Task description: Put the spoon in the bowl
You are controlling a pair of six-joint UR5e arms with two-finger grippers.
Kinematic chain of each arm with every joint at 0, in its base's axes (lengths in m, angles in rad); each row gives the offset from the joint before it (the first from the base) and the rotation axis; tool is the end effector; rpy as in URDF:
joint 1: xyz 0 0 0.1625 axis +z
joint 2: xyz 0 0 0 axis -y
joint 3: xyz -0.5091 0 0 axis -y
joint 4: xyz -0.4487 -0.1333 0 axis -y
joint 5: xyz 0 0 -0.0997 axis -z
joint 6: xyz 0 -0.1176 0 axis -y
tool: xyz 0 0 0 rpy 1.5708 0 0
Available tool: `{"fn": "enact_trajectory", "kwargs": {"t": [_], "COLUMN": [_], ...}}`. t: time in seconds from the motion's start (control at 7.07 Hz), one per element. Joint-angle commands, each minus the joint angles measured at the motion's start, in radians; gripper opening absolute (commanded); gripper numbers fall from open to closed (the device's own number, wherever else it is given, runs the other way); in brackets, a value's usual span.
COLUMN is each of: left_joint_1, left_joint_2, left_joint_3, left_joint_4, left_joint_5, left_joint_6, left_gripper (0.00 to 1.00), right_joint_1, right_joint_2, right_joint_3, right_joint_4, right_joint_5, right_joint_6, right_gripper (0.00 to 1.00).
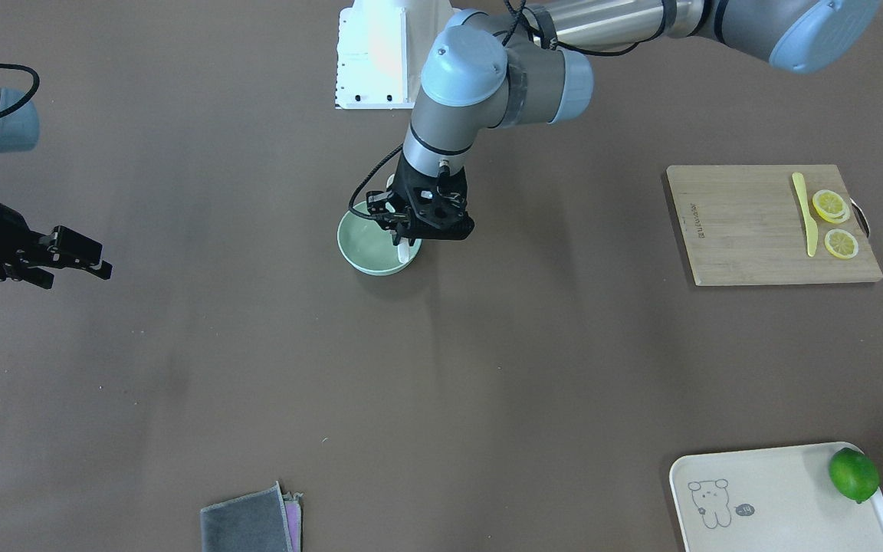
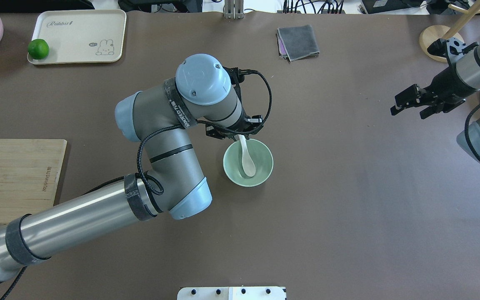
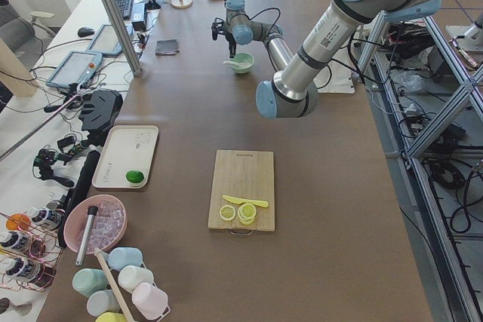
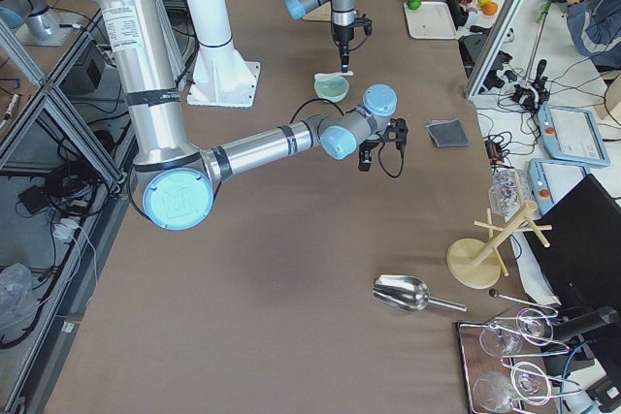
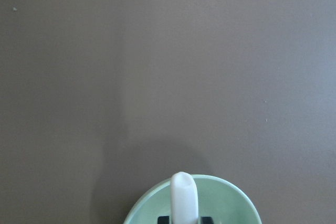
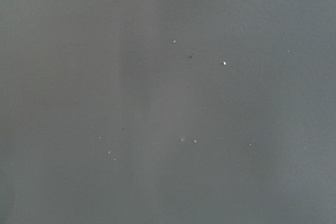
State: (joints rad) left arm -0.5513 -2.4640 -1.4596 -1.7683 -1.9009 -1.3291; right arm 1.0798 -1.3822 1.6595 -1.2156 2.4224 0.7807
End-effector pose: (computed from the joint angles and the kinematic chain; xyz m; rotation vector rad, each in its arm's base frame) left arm 0.6852 -0.5331 0.1447 0.0950 1.0116 -0.1209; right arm -0.2685 -0.5972 0.5433 -0.0110 -1.0106 -0.0045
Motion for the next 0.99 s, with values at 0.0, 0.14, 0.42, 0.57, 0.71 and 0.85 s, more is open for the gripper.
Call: {"fn": "enact_trajectory", "kwargs": {"t": [0.0, 0.14, 0.42, 0.57, 0.71, 0.85], "left_joint_1": [-0.015, -0.051, -0.178, -0.221, -0.295, -0.382], "left_joint_2": [0.061, 0.182, 0.36, 0.4, 0.496, 0.57], "left_joint_3": [-0.069, -0.19, -0.353, -0.396, -0.427, -0.424], "left_joint_4": [0.019, 0.038, 0.177, 0.263, 0.27, 0.264], "left_joint_5": [0.0, -0.029, -0.133, -0.135, -0.141, -0.18], "left_joint_6": [0.036, 0.163, 0.407, 0.556, 0.709, 0.866], "left_gripper": [0.98, 0.98, 0.98, 0.98, 0.98, 0.98], "right_joint_1": [0.003, 0.012, 0.096, 0.138, 0.179, 0.23], "right_joint_2": [-0.018, -0.027, -0.072, -0.092, -0.11, -0.121], "right_joint_3": [0.0, -0.003, -0.013, -0.029, -0.043, -0.064], "right_joint_4": [0.001, -0.001, -0.007, -0.015, -0.016, -0.018], "right_joint_5": [-0.002, -0.002, 0.001, 0.004, 0.004, 0.004], "right_joint_6": [-0.005, -0.036, -0.185, -0.281, -0.349, -0.423], "right_gripper": [1.0, 1.0, 1.0, 1.0, 1.0, 1.0]}}
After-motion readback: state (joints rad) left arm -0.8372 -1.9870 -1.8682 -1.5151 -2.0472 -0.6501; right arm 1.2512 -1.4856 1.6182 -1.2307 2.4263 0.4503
